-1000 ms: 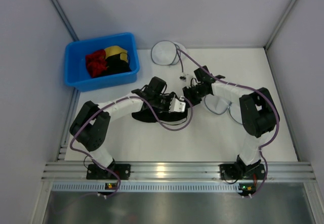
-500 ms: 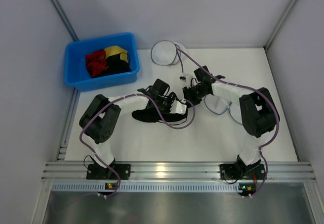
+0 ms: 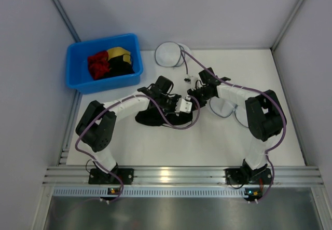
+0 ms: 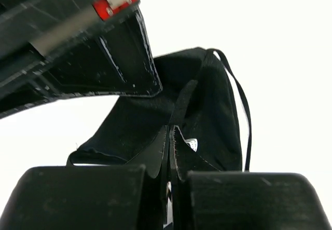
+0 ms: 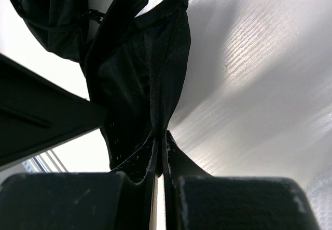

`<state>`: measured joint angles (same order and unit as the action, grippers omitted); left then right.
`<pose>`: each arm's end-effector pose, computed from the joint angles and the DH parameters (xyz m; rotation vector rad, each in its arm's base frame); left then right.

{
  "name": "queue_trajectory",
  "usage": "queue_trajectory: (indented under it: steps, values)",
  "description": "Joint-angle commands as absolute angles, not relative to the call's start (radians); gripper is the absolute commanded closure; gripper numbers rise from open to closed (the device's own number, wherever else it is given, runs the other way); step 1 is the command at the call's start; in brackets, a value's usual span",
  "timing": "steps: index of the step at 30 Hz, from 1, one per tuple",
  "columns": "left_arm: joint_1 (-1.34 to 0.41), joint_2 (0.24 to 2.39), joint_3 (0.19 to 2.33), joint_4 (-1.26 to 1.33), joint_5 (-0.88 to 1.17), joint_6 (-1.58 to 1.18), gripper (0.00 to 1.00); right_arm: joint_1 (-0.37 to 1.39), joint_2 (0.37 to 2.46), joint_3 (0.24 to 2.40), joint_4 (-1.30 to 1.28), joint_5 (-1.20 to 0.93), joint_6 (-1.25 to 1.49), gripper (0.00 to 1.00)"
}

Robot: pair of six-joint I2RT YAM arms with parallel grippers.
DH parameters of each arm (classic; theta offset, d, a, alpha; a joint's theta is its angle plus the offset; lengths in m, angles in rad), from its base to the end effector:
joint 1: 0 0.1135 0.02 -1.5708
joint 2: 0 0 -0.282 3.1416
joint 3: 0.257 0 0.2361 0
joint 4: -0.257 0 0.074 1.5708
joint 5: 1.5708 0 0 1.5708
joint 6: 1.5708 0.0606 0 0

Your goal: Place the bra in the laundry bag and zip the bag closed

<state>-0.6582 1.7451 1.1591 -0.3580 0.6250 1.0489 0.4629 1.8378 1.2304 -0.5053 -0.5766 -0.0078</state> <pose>0.2667 -0.2511 0.2152 1.9335 1.3598 -0.5972 0.3175 0.1954 0.1925 -0.8060 2.5658 0.9163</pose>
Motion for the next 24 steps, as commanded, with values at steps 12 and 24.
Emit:
queue_trajectory:
  steps: [12,24]
  values:
    - [-0.672,1.657,1.123,-0.364,0.669,0.951,0.56,0.474,1.802,1.241,-0.485,-0.566,-0.017,1.0]
    - [-0.274,1.408,1.022,-0.351,0.563,0.088,0.56,0.472,1.758,1.296,-0.548,-0.44,-0.07,1.0]
